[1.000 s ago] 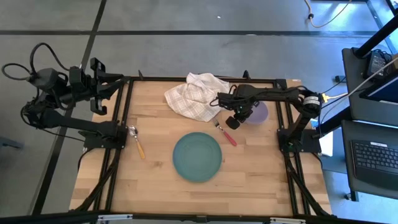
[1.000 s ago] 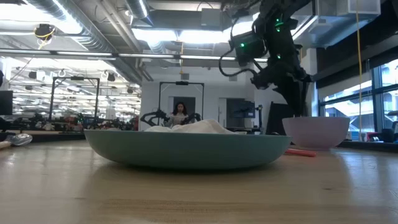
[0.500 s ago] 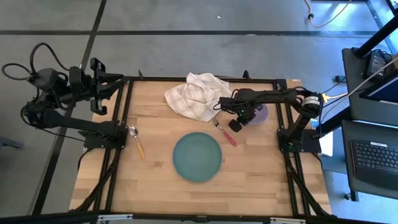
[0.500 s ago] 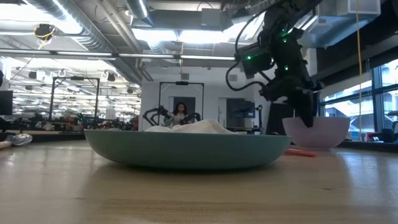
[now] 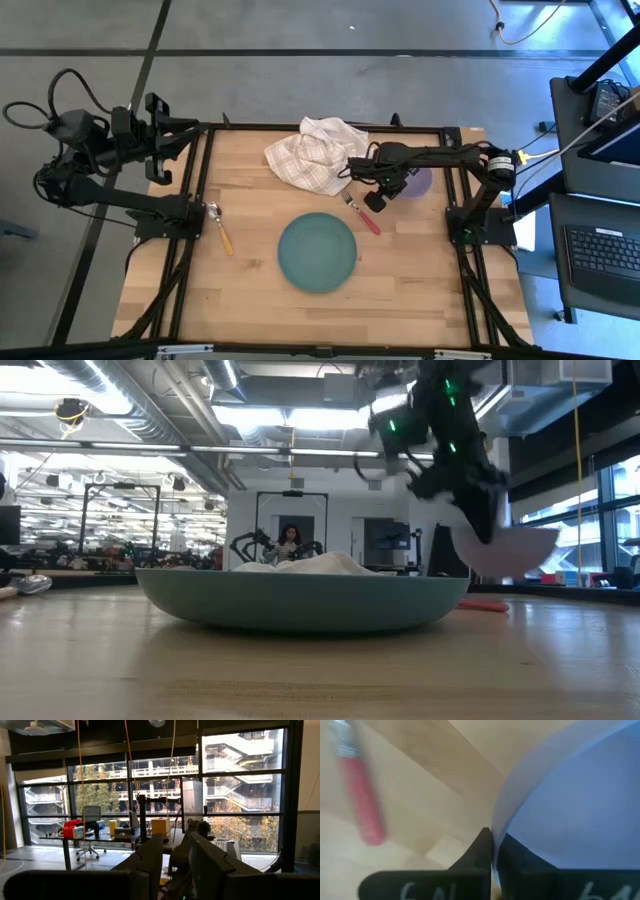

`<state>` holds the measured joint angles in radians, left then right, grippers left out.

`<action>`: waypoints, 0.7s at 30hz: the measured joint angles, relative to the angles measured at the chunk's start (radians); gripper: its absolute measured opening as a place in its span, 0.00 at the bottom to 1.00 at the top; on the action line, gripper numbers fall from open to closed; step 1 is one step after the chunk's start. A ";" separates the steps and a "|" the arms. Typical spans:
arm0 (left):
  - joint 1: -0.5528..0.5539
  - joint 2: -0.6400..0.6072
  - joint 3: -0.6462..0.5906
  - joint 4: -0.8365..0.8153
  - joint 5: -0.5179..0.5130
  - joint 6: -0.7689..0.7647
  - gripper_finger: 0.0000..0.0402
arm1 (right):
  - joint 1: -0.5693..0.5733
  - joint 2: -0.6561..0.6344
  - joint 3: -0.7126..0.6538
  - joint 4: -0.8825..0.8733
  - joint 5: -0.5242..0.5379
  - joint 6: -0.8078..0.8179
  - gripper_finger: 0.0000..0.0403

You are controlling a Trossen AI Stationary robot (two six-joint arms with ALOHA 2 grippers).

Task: Set table place
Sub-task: Put the purple bowl on top of the light blue plate

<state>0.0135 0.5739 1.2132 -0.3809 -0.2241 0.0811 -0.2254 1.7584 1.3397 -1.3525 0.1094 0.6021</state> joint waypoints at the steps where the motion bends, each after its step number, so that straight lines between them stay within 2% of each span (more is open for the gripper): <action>1: 0.000 0.000 0.000 0.000 0.000 0.000 0.21 | 0.015 -0.001 0.048 -0.012 -0.003 0.008 0.02; 6: 0.000 0.000 0.000 0.000 -0.006 0.000 0.21 | 0.104 -0.002 0.288 0.042 -0.024 0.000 0.02; 11: 0.000 0.000 0.000 0.000 -0.029 0.000 0.21 | 0.196 -0.003 0.438 0.218 -0.041 -0.177 0.02; 16: 0.000 0.000 0.000 0.000 -0.029 0.000 0.21 | 0.299 -0.003 0.461 0.441 -0.140 -0.431 0.02; 21: 0.000 0.000 0.000 -0.001 -0.029 0.000 0.21 | 0.391 0.015 0.422 0.459 -0.138 -0.532 0.03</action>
<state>0.0135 0.5739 1.2133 -0.3817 -0.2531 0.0813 0.1660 1.7734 1.7614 -0.8934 -0.0288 0.0700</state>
